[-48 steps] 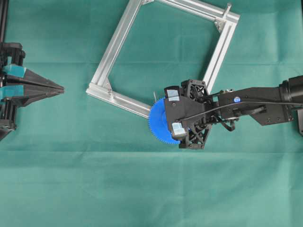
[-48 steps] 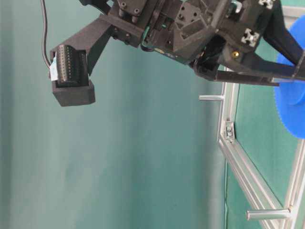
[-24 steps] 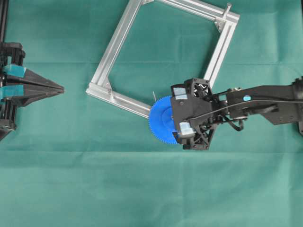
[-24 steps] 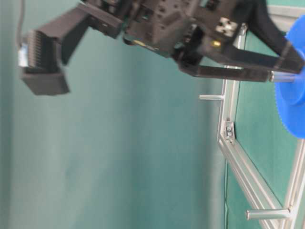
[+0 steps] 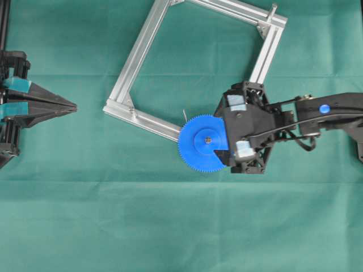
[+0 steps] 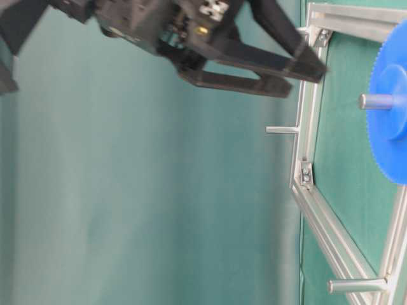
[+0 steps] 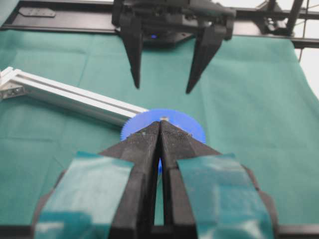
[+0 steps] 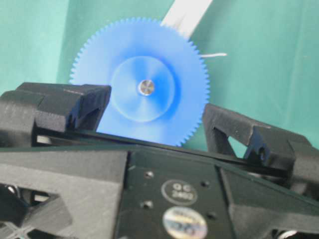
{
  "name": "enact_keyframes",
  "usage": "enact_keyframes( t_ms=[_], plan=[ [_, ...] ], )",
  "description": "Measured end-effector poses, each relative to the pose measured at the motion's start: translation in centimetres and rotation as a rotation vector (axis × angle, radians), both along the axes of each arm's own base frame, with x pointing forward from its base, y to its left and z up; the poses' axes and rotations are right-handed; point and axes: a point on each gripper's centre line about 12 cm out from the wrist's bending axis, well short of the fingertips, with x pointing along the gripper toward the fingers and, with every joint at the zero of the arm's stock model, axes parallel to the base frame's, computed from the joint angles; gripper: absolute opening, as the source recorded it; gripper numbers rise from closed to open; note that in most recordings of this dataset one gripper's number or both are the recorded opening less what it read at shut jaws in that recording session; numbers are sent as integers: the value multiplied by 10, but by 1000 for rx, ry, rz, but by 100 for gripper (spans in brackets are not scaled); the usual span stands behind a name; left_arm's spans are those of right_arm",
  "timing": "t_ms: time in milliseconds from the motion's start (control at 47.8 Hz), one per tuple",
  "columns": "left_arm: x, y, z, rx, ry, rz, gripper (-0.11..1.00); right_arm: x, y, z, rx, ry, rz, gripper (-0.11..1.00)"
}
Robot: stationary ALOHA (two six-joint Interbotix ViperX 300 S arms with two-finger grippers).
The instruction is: Find the location of the shaft and insert the gear.
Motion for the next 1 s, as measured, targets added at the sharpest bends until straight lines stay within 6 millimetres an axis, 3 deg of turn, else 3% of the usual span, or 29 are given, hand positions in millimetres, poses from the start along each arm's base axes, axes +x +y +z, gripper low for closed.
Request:
enact_keyframes(
  t_ms=[251, 544, 1005],
  plan=[
    [0, 0, 0, 0, -2, 0, 0, -7, -1, 17, 0, -33, -2, 89],
    [0, 0, 0, -2, -2, 0, 1, -16, -2, 17, -5, -33, 0, 89],
    [0, 0, 0, -2, -2, -1, 0, -61, -4, 27, 15, -170, 17, 89]
  ],
)
